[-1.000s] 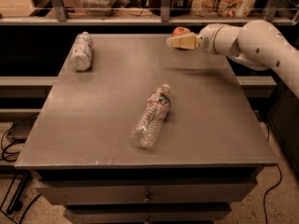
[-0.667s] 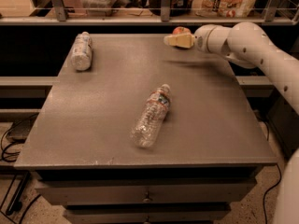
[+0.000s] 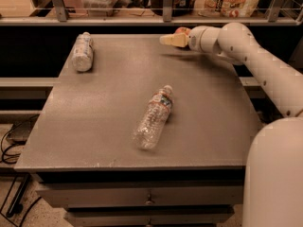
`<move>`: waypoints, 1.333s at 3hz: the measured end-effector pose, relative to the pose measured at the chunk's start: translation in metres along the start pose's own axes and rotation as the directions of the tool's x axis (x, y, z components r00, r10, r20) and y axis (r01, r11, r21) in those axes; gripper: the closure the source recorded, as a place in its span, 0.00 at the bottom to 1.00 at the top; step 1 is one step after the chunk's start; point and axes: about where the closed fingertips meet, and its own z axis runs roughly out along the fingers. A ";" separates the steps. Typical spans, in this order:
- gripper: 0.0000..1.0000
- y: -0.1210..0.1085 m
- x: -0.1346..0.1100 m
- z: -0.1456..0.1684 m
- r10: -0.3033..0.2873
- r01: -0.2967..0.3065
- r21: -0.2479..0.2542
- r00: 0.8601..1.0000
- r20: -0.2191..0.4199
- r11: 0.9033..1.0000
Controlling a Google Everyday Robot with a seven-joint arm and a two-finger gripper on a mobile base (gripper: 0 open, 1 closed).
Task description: Pick apple
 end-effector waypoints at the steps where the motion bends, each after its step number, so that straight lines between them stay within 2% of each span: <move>1: 0.19 -0.005 0.003 0.016 0.029 -0.029 -0.007 1.000 0.005 1.000; 3: 0.65 -0.005 -0.009 0.010 0.005 -0.005 0.011 0.999 0.034 1.000; 4: 0.88 0.003 -0.036 -0.012 -0.054 0.053 0.012 0.996 0.076 0.999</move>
Offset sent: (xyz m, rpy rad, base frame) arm 0.0192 -0.0022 0.0024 0.0231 -0.0236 -0.0247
